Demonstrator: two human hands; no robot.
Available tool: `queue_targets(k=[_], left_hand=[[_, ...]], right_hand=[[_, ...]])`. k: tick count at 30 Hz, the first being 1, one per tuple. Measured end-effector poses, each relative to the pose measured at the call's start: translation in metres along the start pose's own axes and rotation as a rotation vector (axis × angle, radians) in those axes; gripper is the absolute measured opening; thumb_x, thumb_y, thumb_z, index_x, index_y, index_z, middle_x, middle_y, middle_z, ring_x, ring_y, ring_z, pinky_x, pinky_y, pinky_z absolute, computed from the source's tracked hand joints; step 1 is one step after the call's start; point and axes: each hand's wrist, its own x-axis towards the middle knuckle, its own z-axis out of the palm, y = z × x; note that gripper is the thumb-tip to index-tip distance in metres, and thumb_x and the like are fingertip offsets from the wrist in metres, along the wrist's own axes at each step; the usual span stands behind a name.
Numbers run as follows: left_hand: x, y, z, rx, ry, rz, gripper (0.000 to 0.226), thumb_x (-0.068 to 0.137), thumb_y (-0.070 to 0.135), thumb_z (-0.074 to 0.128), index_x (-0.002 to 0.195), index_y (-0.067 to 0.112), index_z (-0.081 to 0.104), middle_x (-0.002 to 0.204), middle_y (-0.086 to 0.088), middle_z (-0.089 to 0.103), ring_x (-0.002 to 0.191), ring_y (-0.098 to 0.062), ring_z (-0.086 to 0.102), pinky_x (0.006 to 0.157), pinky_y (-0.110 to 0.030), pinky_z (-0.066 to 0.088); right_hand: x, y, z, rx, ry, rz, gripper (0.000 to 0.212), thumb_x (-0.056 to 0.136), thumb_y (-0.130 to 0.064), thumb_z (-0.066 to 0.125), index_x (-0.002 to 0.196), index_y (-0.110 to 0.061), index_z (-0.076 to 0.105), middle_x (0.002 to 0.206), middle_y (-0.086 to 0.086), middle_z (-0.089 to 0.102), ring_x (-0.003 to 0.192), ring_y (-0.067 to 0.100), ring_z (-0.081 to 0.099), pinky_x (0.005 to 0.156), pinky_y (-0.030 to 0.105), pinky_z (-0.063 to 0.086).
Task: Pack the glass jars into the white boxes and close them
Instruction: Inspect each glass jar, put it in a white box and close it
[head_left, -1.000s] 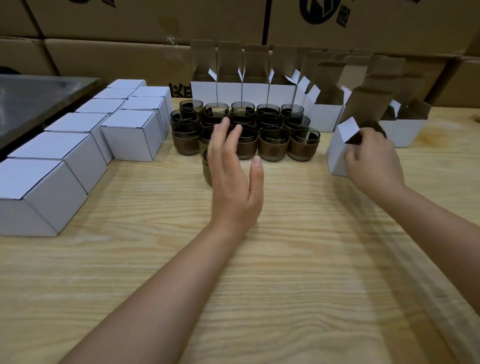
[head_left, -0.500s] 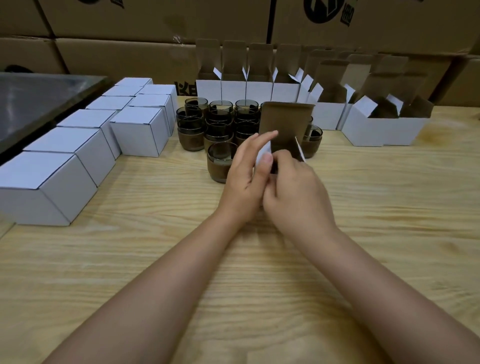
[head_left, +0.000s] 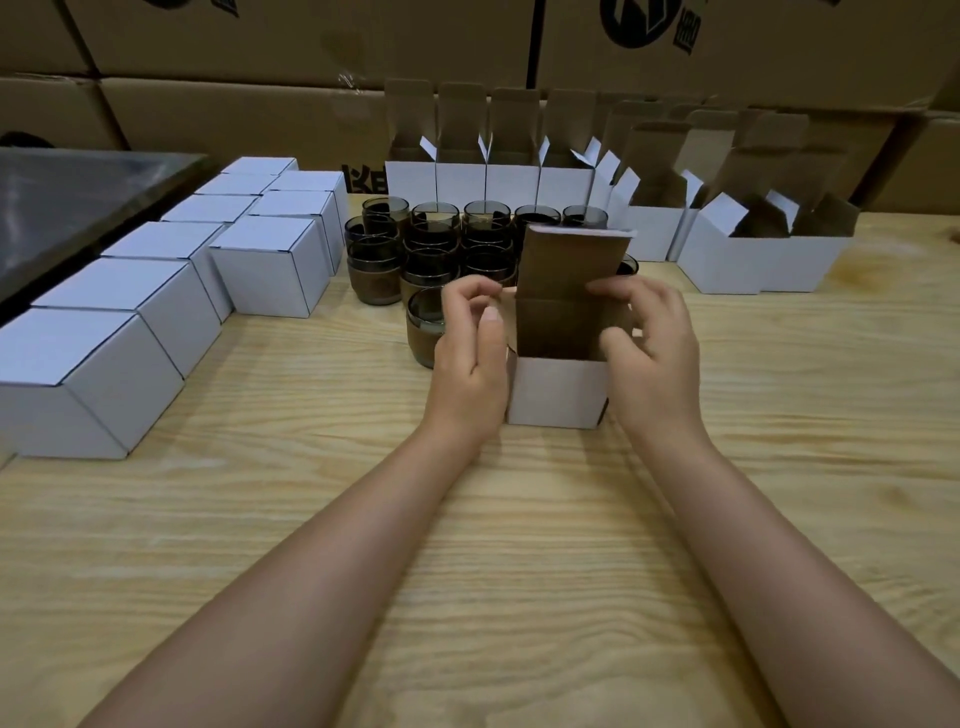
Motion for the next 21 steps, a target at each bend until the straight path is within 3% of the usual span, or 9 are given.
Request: queue_targets(k=[2,5,7,10,12,17,19,21], left_hand=[[0.001,0.000,0.000,-0.031,0.000,-0.070,0.018,0.087,0.022,0.032,0.100,0.028,0.043,0.084,0.020,0.050,0.070,0.011,0.050,0.061,-0.018,0.039],[0.003,0.001,-0.001,-0.107,-0.038,-0.162,0.024,0.079,0.017,0.033,0.093,0.029,0.048,0.084,0.017,0.054,0.068,0.007,0.049,0.064,-0.019,0.041],[0.003,0.003,-0.002,-0.134,-0.085,-0.202,0.028,0.076,0.017,0.033,0.092,0.026,0.055,0.085,0.010,0.058,0.074,-0.001,0.052,0.067,-0.027,0.045],[0.004,0.005,-0.003,-0.168,-0.118,-0.234,0.037,0.075,0.015,0.031,0.096,0.022,0.060,0.094,0.004,0.062,0.087,-0.009,0.056,0.076,-0.033,0.049],[0.005,0.006,-0.004,-0.161,-0.142,-0.251,0.042,0.074,0.015,0.031,0.101,0.021,0.062,0.100,0.004,0.064,0.094,-0.011,0.058,0.083,-0.037,0.049],[0.005,0.008,-0.005,-0.185,-0.229,-0.335,0.049,0.076,0.020,0.033,0.117,0.020,0.061,0.114,0.002,0.063,0.104,-0.011,0.060,0.091,-0.037,0.050],[0.002,0.008,-0.005,-0.129,-0.256,-0.312,0.046,0.080,0.031,0.047,0.125,0.023,0.056,0.122,0.004,0.060,0.112,-0.008,0.057,0.094,-0.030,0.049],[0.000,0.009,-0.006,-0.051,-0.287,-0.247,0.058,0.075,0.040,0.065,0.130,0.025,0.051,0.124,0.015,0.056,0.109,0.011,0.053,0.087,-0.010,0.044]], right_hand=[[0.003,0.005,-0.004,0.159,-0.015,0.059,0.047,0.067,-0.013,0.040,0.106,-0.027,0.061,0.106,-0.011,0.059,0.079,-0.009,0.049,0.068,0.008,0.041],[0.008,0.010,-0.010,0.351,-0.021,0.131,0.045,0.067,-0.012,0.041,0.104,-0.022,0.064,0.083,-0.017,0.058,0.066,-0.007,0.048,0.058,0.009,0.039],[0.012,0.012,-0.013,0.404,-0.035,0.159,0.042,0.070,-0.014,0.042,0.103,-0.023,0.067,0.080,-0.020,0.059,0.072,-0.007,0.050,0.061,0.011,0.040],[0.016,0.016,-0.017,0.561,-0.072,0.299,0.047,0.067,-0.021,0.042,0.104,-0.027,0.071,0.107,-0.008,0.065,0.100,0.013,0.057,0.075,0.027,0.046],[0.018,0.019,-0.020,0.679,-0.094,0.419,0.052,0.063,-0.024,0.041,0.104,-0.023,0.074,0.108,0.002,0.067,0.097,0.024,0.055,0.071,0.034,0.044],[0.023,0.027,-0.022,0.775,-0.163,0.496,0.064,0.049,-0.020,0.044,0.107,-0.015,0.073,0.102,0.008,0.070,0.094,0.029,0.053,0.076,0.039,0.039],[0.024,0.029,-0.023,0.807,-0.174,0.511,0.072,0.039,-0.024,0.051,0.107,-0.013,0.073,0.105,0.011,0.070,0.098,0.032,0.053,0.083,0.043,0.038],[0.024,0.029,-0.024,0.814,-0.172,0.505,0.073,0.040,-0.025,0.050,0.108,-0.012,0.071,0.109,0.013,0.068,0.102,0.034,0.053,0.090,0.045,0.037]])
